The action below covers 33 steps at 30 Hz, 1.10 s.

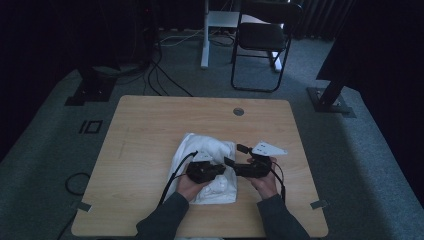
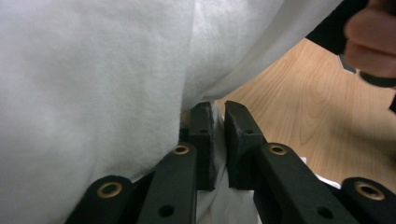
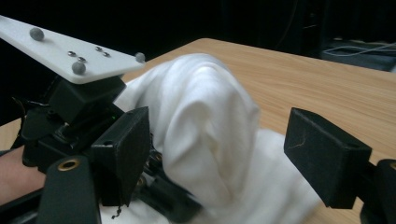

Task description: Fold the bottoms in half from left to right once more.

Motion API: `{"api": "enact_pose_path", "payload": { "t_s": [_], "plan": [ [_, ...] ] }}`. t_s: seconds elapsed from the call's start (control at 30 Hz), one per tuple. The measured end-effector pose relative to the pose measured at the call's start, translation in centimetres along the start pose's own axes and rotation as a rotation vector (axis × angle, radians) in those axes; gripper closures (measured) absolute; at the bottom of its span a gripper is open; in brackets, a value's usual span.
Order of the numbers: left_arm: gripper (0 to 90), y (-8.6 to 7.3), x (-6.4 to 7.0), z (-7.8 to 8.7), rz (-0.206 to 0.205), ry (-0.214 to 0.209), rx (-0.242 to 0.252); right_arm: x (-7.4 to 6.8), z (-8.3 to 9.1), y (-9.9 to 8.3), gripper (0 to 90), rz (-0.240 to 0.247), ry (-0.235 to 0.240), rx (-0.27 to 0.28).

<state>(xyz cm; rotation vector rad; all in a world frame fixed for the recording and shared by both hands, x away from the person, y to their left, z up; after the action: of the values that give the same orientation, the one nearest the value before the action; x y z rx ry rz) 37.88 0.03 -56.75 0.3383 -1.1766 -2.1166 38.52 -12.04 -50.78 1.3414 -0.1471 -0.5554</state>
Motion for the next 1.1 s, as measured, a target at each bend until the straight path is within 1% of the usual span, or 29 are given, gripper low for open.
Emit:
{"api": "enact_pose_path", "payload": {
  "t_s": [0.07,0.1,0.13,0.17,0.2,0.23,0.3,0.33,0.37,0.4,0.43,0.5,0.53,0.57,0.6,0.63,0.67,0.7,0.73,0.8,0.83,0.87,0.9,0.93,0.97,1.0,1.03,1.07,1.1],
  "plan": [
    [77.9,0.0,0.3,0.1,-0.014,-0.008,-0.010,0.6,-1.0,0.1,37.2,-0.014,-0.036,-0.035],
    [73.6,0.1,0.5,0.2,-0.024,-0.011,-0.020,1.2,-1.6,0.1,54.8,-0.025,-0.048,-0.046],
    [69.9,0.3,0.7,0.4,-0.032,-0.014,-0.021,1.8,-2.0,0.0,67.5,-0.042,-0.063,-0.059],
    [65.3,0.8,0.9,1.1,-0.043,-0.016,0.000,2.4,-2.2,-0.2,75.7,-0.059,-0.078,-0.076],
    [62.0,1.4,1.1,2.0,-0.050,-0.018,0.023,3.3,-2.5,-0.3,80.6,-0.096,-0.088,-0.082],
    [60.3,2.1,1.2,3.0,-0.055,-0.021,0.055,3.8,-2.6,-0.3,82.2,-0.116,-0.091,-0.078],
    [56.8,3.9,0.6,5.3,-0.055,0.000,0.136,4.7,-2.7,-0.5,82.7,-0.146,-0.113,-0.090],
    [55.8,4.8,-0.1,6.4,-0.047,0.031,0.175,5.0,-2.8,-0.6,82.5,-0.152,-0.115,-0.095],
    [55.0,5.5,-1.1,7.3,-0.045,0.082,0.205,5.3,-2.9,-0.7,82.5,-0.155,-0.113,-0.103],
    [54.9,6.1,-2.3,7.9,-0.025,0.139,0.224,5.4,-3.0,-0.8,82.4,-0.156,-0.111,-0.112],
    [55.0,6.4,-3.6,8.1,0.004,0.178,0.220,5.6,-3.0,-0.9,82.4,-0.160,-0.109,-0.115],
    [55.1,6.2,-5.9,7.5,0.060,0.217,0.165,5.7,-3.1,-1.0,82.5,-0.166,-0.106,-0.124],
    [55.2,5.4,-7.2,6.4,0.099,0.219,0.094,5.8,-3.1,-1.0,82.5,-0.167,-0.106,-0.123],
    [56.6,4.5,-7.8,5.4,0.110,0.205,0.037,5.9,-3.1,-1.0,82.5,-0.171,-0.103,-0.124],
    [57.4,3.7,-7.9,4.4,0.105,0.197,0.003,6.1,-3.1,-1.1,82.6,-0.173,-0.106,-0.128],
    [57.5,3.1,-8.0,3.7,0.095,0.193,-0.018,6.4,-3.0,-1.2,82.9,-0.175,-0.116,-0.133],
    [57.5,2.4,-7.9,2.9,0.093,0.190,-0.024,6.6,-2.9,-1.3,83.4,-0.178,-0.123,-0.136],
    [57.7,2.1,-7.9,2.6,0.099,0.192,-0.018,7.2,-2.6,-1.5,85.2,-0.190,-0.141,-0.145],
    [58.2,1.9,-8.1,2.3,0.124,0.191,-0.010,7.6,-2.4,-1.8,85.6,-0.194,-0.166,-0.160],
    [61.3,1.7,-8.4,1.9,0.147,0.206,-0.025,8.6,-1.9,-3.0,85.7,-0.236,-0.212,-0.200],
    [61.3,1.6,-8.5,1.7,0.141,0.228,-0.040,9.1,-1.7,-3.6,87.6,-0.242,-0.249,-0.221],
    [61.3,1.6,-8.5,1.6,0.134,0.237,-0.049,9.5,-1.3,-4.1,86.4,-0.240,-0.300,-0.241],
    [61.3,1.6,-8.5,1.6,0.126,0.249,-0.054,9.9,-0.9,-4.5,86.0,-0.264,-0.320,-0.235],
    [61.2,1.5,-8.5,1.6,0.117,0.266,-0.054,10.4,-0.3,-4.9,89.4,-0.283,-0.367,-0.240],
    [60.9,1.5,-8.4,1.6,0.116,0.270,-0.053,10.7,0.3,-5.1,89.2,-0.268,-0.425,-0.260],
    [60.7,1.6,-8.4,1.6,0.119,0.274,-0.050,10.7,0.7,-5.1,86.0,-0.283,-0.417,-0.244],
    [60.4,1.6,-8.4,1.6,0.117,0.277,-0.048,10.5,1.0,-4.8,78.4,-0.290,-0.399,-0.217],
    [59.9,1.6,-8.3,1.5,0.109,0.281,-0.045,10.1,1.2,-4.2,69.2,-0.278,-0.388,-0.187],
    [59.3,1.6,-8.2,1.5,0.105,0.284,-0.042,9.6,1.4,-3.6,64.2,-0.255,-0.370,-0.156]
  ]
}}
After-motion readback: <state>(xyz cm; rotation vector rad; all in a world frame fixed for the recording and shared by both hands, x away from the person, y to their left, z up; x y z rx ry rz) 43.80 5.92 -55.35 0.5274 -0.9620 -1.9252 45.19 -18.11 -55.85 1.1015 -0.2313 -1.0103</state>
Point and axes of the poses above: each handheld gripper's, and its own axes: z roughly backward along the jaws, y roughly out of its top, x roughly to its right, the point moved 7 cm from there along -z, roughly forward along the jaws, and after that the axes turned 12 degrees about y, right-handed, at the moved point
